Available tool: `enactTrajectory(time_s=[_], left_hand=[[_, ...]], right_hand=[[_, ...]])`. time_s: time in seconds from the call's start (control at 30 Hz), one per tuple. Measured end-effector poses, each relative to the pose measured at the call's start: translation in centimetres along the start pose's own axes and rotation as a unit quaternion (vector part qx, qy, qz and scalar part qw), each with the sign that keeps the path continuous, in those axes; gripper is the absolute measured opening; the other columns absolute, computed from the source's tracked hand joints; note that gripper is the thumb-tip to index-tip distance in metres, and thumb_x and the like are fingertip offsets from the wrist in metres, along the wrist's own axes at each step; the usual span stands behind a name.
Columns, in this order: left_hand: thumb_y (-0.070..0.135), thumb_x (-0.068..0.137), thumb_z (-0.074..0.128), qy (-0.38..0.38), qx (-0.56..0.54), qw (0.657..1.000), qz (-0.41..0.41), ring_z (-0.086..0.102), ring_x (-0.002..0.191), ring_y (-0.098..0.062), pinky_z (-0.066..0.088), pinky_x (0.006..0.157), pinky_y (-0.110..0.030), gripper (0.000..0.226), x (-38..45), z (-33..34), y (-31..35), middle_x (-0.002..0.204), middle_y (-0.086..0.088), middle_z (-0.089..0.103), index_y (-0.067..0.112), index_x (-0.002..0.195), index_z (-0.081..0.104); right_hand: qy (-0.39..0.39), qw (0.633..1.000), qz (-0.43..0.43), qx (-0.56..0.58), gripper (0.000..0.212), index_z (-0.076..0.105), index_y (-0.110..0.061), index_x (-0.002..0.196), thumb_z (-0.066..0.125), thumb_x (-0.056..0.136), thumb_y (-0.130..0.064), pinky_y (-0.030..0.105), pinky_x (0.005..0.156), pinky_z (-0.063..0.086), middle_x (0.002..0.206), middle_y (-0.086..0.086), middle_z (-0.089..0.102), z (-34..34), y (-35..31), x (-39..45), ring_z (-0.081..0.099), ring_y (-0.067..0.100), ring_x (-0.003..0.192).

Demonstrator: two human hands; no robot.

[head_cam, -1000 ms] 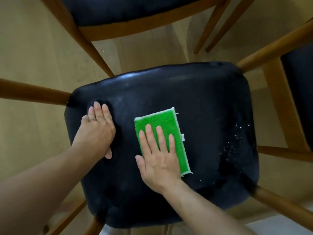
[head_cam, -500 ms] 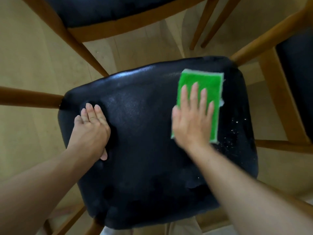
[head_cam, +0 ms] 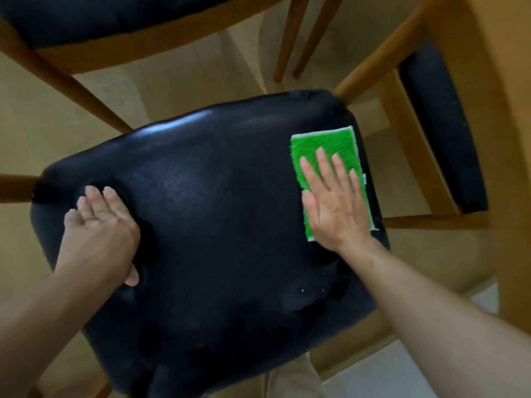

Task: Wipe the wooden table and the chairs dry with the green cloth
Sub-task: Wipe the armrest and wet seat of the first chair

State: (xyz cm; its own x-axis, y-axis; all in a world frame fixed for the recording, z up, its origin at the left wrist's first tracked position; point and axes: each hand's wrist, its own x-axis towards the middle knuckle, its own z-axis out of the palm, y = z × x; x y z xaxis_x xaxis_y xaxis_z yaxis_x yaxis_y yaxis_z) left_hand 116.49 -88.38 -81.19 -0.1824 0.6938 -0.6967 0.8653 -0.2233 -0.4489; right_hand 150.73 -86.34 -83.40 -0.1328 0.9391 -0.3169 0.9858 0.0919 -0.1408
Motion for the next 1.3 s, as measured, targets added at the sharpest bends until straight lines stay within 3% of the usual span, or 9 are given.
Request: enactTrajectory(time_s=[0.17, 0.27, 0.37, 0.53, 0.7, 0.8, 0.93, 1.07, 1.3], left_hand=[[0.074, 0.05, 0.072, 0.004, 0.001, 1.0, 0.012, 0.021, 0.139, -0.044, 0.029, 0.109, -0.045, 0.157, -0.3, -0.4, -0.2, 0.146, -0.042, 0.005, -0.022, 0.128, -0.024], [0.069, 0.056, 0.074, 0.002, -0.008, 1.0, 0.023, 0.02, 0.139, -0.045, 0.027, 0.11, -0.047, 0.148, -0.7, -1.2, -0.3, 0.146, -0.043, 0.006, -0.02, 0.136, -0.014], [0.065, 0.057, 0.076, -0.013, -0.008, 0.999, 0.03, 0.02, 0.139, -0.047, 0.026, 0.111, -0.047, 0.147, -1.1, -1.6, -0.4, 0.145, -0.044, 0.005, -0.02, 0.136, -0.014], [0.063, 0.059, 0.077, -0.019, -0.01, 0.999, 0.042, 0.018, 0.139, -0.048, 0.026, 0.111, -0.048, 0.146, -1.1, -1.8, -0.5, 0.145, -0.044, 0.003, -0.021, 0.135, -0.015], [0.064, 0.058, 0.077, -0.016, -0.007, 0.999, 0.038, 0.019, 0.139, -0.047, 0.028, 0.11, -0.046, 0.146, -1.2, -1.9, -0.4, 0.145, -0.044, 0.005, -0.021, 0.136, -0.013], [0.066, 0.058, 0.075, -0.01, -0.003, 0.999, 0.037, 0.02, 0.139, -0.046, 0.029, 0.11, -0.045, 0.146, -1.2, -1.8, -0.5, 0.145, -0.044, 0.005, -0.021, 0.136, -0.012], [0.066, 0.059, 0.075, -0.014, -0.016, 0.999, 0.04, 0.017, 0.139, -0.046, 0.027, 0.111, -0.045, 0.146, -1.4, -2.1, -0.6, 0.146, -0.043, 0.003, -0.02, 0.137, -0.013], [0.067, 0.058, 0.075, -0.011, -0.022, 0.999, 0.041, 0.016, 0.14, -0.046, 0.026, 0.111, -0.045, 0.146, -1.4, -2.0, -0.7, 0.147, -0.042, 0.002, -0.019, 0.137, -0.014], [0.064, 0.055, 0.078, -0.011, -0.03, 0.999, 0.038, 0.016, 0.14, -0.046, 0.027, 0.111, -0.046, 0.148, -1.3, -2.1, -0.5, 0.147, -0.042, 0.003, -0.018, 0.138, -0.013]], right_hand=[[0.03, 0.995, 0.091, 0.03, 0.058, 0.017, -0.029, 0.153, 0.021, 0.097, -0.042, 0.051, 0.117, 0.014, 0.162, 0.003, 0.01, 0.0, 2.4, -0.8, 0.009, 0.027, 0.148], [0.048, 0.972, 0.229, 0.033, 0.06, 0.011, -0.025, 0.154, 0.015, 0.097, -0.046, 0.053, 0.116, 0.016, 0.162, 0.007, 0.008, 1.2, -0.5, -3.9, 0.009, 0.031, 0.147], [0.028, 0.961, 0.274, 0.037, 0.063, 0.01, -0.024, 0.154, 0.016, 0.096, -0.047, 0.058, 0.115, 0.014, 0.162, 0.009, 0.007, 2.7, -5.6, -7.0, 0.008, 0.035, 0.147], [0.003, 0.979, 0.204, 0.018, 0.063, 0.025, -0.018, 0.151, 0.03, 0.094, -0.044, 0.063, 0.109, 0.02, 0.157, 0.015, 0.022, 4.8, -13.0, -10.0, 0.023, 0.043, 0.142], [-0.017, 0.999, 0.044, -0.007, 0.059, 0.013, -0.035, 0.149, 0.028, 0.093, -0.047, 0.053, 0.113, 0.016, 0.158, -0.004, 0.01, 3.4, -5.3, -8.9, 0.02, 0.032, 0.145], [0.019, 0.992, 0.123, 0.004, 0.061, 0.014, -0.036, 0.152, 0.024, 0.093, -0.049, 0.052, 0.114, 0.015, 0.161, -0.003, 0.01, 1.9, -0.3, -5.9, 0.013, 0.028, 0.147], [0.072, 0.982, 0.174, 0.019, 0.057, 0.017, -0.035, 0.152, 0.024, 0.097, -0.049, 0.053, 0.114, 0.016, 0.161, 0.002, 0.015, 2.4, 0.8, -5.4, 0.014, 0.028, 0.147], [0.115, 0.899, 0.412, 0.096, 0.06, 0.013, -0.033, 0.152, 0.014, 0.096, -0.054, 0.058, 0.113, 0.017, 0.161, 0.004, 0.015, 3.3, -0.6, -6.8, 0.016, 0.031, 0.145], [0.071, 0.892, 0.438, 0.089, 0.065, 0.005, -0.027, 0.154, 0.011, 0.095, -0.055, 0.062, 0.112, 0.013, 0.162, 0.009, 0.002, 4.4, -5.9, -9.9, 0.004, 0.037, 0.146]])
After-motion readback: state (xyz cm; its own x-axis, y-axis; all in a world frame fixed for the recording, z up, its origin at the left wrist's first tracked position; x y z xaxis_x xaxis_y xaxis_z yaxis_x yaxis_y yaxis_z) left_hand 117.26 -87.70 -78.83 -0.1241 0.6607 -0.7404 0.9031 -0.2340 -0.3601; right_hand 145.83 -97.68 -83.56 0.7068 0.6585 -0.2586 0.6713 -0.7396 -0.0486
